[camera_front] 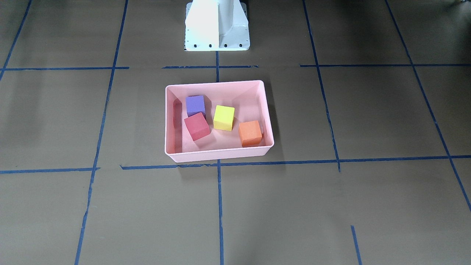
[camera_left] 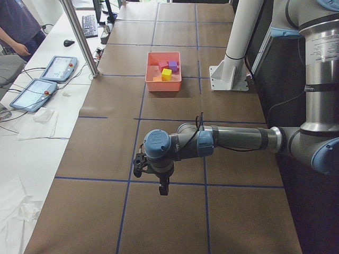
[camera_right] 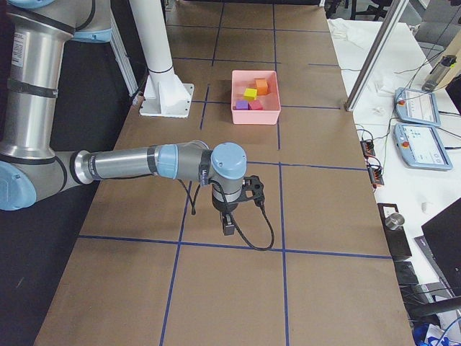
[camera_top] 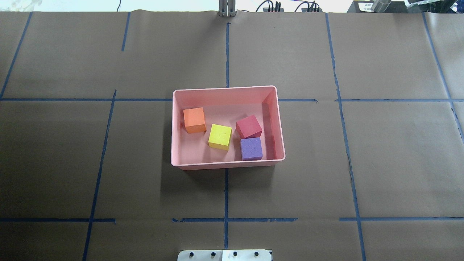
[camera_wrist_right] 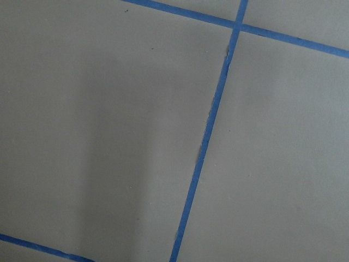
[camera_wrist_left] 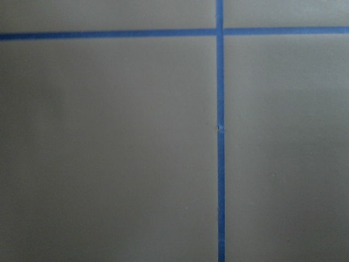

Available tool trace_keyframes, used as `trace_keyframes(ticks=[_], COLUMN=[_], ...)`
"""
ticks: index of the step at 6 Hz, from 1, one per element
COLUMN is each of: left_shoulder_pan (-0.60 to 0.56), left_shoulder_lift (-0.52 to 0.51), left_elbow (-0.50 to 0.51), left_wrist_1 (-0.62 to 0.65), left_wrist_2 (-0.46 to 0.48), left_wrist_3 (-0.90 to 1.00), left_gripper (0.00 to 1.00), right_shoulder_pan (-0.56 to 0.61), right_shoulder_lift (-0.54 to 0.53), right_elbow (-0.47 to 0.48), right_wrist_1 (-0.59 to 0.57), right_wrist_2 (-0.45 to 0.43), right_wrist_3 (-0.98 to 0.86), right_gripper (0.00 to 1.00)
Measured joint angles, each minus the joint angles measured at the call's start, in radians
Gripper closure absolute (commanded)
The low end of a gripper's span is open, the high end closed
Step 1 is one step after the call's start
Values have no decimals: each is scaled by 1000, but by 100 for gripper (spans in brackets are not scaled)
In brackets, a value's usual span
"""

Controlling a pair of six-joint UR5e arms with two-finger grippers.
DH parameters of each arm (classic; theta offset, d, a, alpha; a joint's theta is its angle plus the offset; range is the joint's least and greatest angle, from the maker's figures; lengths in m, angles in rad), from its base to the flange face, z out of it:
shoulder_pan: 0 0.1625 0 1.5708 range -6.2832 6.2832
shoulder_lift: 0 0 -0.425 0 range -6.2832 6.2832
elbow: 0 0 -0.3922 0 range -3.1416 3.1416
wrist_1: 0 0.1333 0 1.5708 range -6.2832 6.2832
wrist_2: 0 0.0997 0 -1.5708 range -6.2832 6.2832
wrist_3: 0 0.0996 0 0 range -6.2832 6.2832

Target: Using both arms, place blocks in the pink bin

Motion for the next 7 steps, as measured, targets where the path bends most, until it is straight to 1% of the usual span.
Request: trace_keyframes(ticks=[2,7], left_shoulder_pan=[-2,0], left_shoulder_lift=[3,6], left_elbow=[-7,-7], left_wrist_1=[-38,-42], left_wrist_2=[2,3], left_wrist_3=[-3,0], left_gripper=[0,0], right_shoulder_pan=[0,0], right_shoulder_lift=[-3,-3], right_elbow=[-2,-2], right_wrist_1=[0,1], right_wrist_2=[4,5], right_wrist_3=[0,-1], right_gripper=[0,0])
